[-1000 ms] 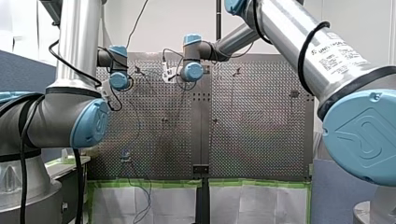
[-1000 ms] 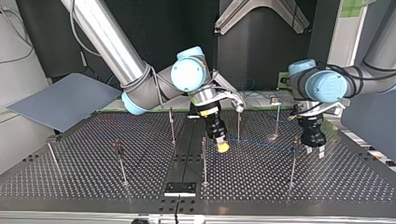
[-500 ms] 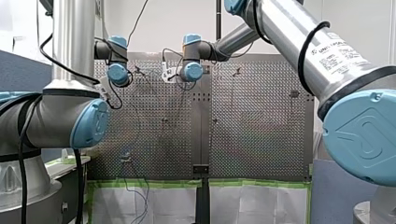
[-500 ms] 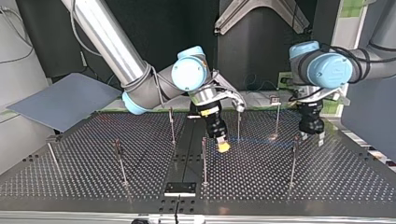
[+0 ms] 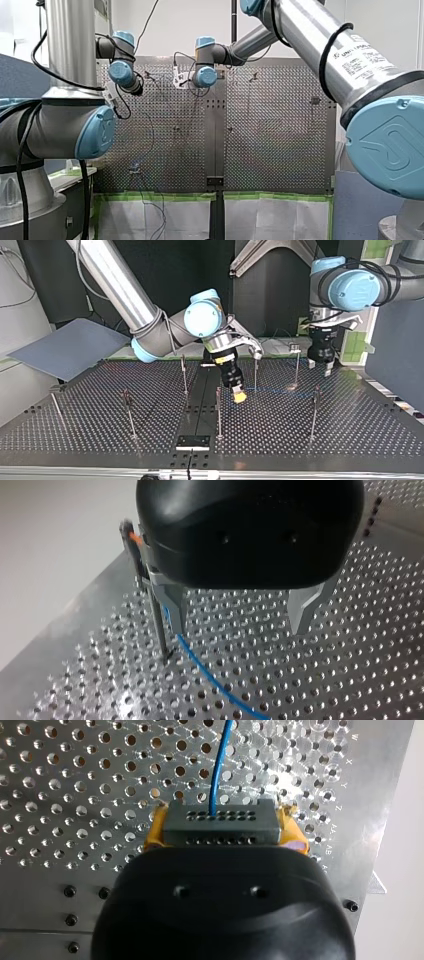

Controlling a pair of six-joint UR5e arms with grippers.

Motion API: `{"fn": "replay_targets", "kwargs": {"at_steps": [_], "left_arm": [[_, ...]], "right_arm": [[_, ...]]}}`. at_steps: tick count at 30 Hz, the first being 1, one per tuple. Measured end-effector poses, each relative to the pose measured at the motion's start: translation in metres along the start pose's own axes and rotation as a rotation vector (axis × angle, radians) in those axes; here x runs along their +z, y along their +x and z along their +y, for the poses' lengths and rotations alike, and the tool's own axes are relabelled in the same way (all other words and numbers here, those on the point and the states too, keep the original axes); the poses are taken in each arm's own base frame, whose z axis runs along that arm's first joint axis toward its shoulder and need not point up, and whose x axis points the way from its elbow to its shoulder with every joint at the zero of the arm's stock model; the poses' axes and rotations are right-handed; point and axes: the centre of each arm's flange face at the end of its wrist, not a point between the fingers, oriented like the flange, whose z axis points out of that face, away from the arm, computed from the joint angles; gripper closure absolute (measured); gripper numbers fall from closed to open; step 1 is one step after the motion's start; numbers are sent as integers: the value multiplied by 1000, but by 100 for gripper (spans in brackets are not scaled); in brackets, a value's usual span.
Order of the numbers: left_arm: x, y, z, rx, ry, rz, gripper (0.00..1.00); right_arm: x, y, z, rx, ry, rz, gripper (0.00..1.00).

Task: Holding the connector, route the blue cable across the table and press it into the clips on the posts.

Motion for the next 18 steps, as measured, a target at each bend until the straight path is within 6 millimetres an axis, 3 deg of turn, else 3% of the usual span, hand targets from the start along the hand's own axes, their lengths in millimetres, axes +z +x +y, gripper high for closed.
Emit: {"fn": "replay_targets", "kwargs": {"at_steps": [18], "left_arm": [[-40,-50,-49,92,187,-106,0]], "right_arm": [[0,-1,0,0,-2,-3,100]]}}
